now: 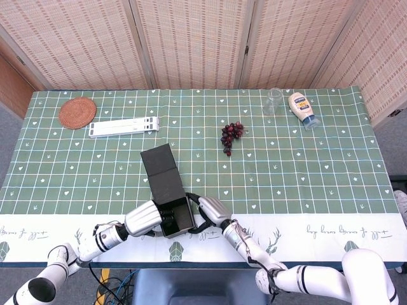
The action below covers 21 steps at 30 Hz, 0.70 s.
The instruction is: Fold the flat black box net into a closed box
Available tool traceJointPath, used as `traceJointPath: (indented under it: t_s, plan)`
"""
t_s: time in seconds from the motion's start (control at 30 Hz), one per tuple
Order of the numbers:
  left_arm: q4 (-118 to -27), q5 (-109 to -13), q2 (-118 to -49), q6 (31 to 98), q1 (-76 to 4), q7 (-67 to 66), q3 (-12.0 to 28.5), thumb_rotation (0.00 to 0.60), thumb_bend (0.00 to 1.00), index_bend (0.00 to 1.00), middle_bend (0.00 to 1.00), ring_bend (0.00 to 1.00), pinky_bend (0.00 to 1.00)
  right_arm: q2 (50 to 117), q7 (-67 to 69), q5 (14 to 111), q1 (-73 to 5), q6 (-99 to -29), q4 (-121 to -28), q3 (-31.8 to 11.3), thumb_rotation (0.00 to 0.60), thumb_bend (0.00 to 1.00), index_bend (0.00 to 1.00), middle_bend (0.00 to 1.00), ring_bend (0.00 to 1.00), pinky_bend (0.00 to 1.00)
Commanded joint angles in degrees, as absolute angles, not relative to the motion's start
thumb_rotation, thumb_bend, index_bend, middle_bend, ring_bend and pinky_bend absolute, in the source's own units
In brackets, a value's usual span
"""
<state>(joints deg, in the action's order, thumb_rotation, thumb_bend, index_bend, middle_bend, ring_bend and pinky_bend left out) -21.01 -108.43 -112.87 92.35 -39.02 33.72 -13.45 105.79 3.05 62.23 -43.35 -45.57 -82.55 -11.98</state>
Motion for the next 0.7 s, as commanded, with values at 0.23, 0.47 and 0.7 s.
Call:
traceJointPath:
  t_s: [0.23,0.47,0.7]
  plan:
    - [-20.9,-108.2,-112.8,92.9,-39.0,33.7,-13.5,0.6,0.08,0.69,0.64,0.72,0.74,106.0,3.3,62.7,-43.2,-45.9,-82.4,-12.1,0.6,0.42,0.27,0.43,0.82,1.0]
    - [-21.7,-108.0,-112.5,93.3,-39.1,33.4,-13.3,0.6,0.08,0.72,0.67,0.71,0.73,105.7,3.6,63.1,-42.8,-46.2,-82.9,-12.1,0.6,0.42,0.27,0.43,0.82,1.0]
    - [-22.4,-107.8,-112.3,93.8,-39.5,33.2,-13.1,0.6,0.08,0.73,0.68,0.71,0.73,105.5,3.8,63.5,-42.5,-46.7,-83.4,-12.1,0.6,0.42,0.27,0.43,0.82,1.0]
